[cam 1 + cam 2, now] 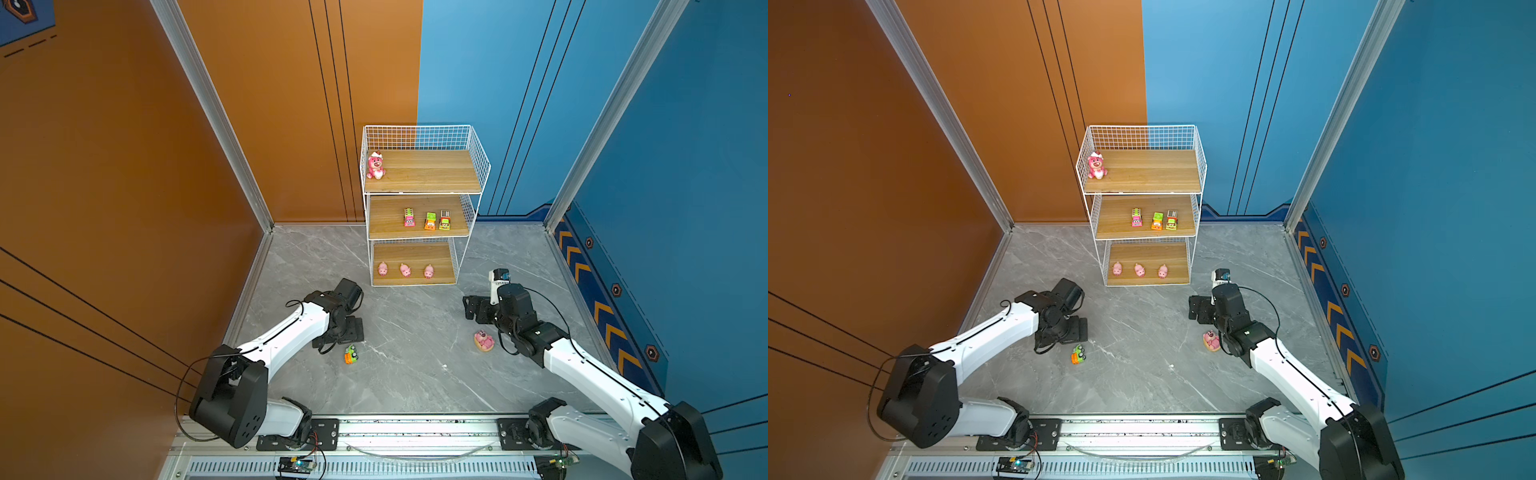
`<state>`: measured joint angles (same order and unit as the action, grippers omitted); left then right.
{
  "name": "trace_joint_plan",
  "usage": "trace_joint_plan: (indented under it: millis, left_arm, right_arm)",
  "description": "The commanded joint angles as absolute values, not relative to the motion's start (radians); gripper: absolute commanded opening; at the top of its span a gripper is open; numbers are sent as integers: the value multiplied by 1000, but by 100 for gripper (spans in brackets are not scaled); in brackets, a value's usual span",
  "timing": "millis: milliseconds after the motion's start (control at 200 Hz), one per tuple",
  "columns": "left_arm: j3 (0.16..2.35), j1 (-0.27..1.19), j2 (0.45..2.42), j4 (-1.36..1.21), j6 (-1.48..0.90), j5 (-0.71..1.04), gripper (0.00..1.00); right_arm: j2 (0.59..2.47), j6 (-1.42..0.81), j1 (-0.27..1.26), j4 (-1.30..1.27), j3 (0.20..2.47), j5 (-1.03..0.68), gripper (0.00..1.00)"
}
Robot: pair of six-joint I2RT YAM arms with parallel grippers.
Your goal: Place and organize the plastic toys onto the shelf
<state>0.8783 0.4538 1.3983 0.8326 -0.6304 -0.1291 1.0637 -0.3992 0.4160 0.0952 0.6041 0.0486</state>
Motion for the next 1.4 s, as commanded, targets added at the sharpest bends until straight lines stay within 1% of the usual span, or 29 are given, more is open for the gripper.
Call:
trace_joint_plan:
  millis: [0, 260, 370, 380, 395, 601, 801, 931, 1216, 1396]
  left_arm:
    - [858, 487, 1430, 855, -685, -160, 95]
    - [848, 522, 1466, 787, -710, -123, 88]
    - [835, 523, 1474, 759, -715, -110, 87]
    - [834, 523, 1473, 756, -716, -108, 84]
    - [831, 523, 1474, 751, -716, -105, 83]
    - [812, 525, 1480, 706, -721, -78, 74]
    - [795, 535, 1468, 678, -729, -58, 69]
    - [791, 547, 1470, 673, -732, -52, 67]
    - [793, 602, 1477, 633, -727, -36, 54]
    - [833, 659, 1517, 586, -705, -14, 48]
  right_arm:
    - [1075, -415, 407, 118, 582, -1, 94]
    - [1122, -418, 399, 113, 582, -57, 93]
    - [1131, -419, 399, 113, 583, -67, 93]
    - [1131, -419, 399, 113, 583, -67, 93]
    - [1130, -419, 399, 114, 583, -67, 93]
    - [1129, -423, 399, 118, 583, -67, 92]
    - [1132, -430, 399, 117, 586, -72, 92]
    - [1131, -431, 399, 122, 589, -73, 91]
    - [1107, -434, 399, 132, 585, -66, 91]
    - [1081, -434, 397, 147, 582, -59, 91]
